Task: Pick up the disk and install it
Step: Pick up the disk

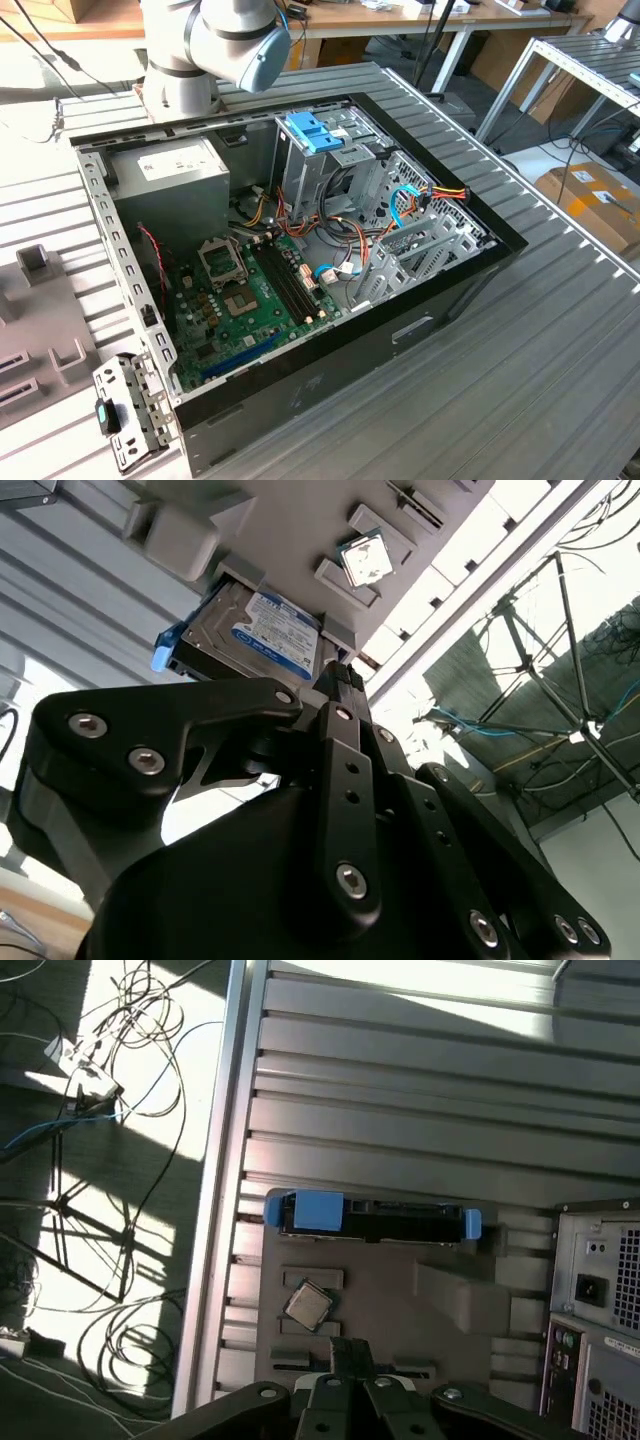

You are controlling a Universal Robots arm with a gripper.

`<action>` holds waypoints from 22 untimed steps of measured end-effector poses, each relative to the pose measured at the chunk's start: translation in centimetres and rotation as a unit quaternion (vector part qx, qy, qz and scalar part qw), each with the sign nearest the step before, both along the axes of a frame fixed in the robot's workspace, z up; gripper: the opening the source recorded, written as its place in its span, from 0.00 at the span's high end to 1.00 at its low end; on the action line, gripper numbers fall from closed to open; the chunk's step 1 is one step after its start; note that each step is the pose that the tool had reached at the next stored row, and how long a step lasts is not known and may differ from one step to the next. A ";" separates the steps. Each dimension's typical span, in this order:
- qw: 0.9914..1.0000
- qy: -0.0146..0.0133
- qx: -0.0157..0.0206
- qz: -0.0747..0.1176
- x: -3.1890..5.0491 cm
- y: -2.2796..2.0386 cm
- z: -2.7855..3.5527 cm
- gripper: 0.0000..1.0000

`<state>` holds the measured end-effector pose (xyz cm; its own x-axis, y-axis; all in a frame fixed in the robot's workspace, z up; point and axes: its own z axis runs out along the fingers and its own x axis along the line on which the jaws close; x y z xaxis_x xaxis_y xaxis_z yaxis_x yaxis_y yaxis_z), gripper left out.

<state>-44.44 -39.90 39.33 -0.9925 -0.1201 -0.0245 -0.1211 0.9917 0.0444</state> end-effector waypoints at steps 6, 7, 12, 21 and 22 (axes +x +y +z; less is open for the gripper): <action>1.000 0.000 0.000 0.013 0.00 0.00 0.00 0.89; 1.000 0.000 0.000 0.016 0.00 0.00 0.00 0.89; 1.000 0.000 0.000 0.026 0.00 0.00 0.00 0.89; 0.999 0.000 0.000 0.049 0.00 0.00 0.00 0.89; 0.999 0.000 0.000 0.052 0.00 0.00 0.00 0.89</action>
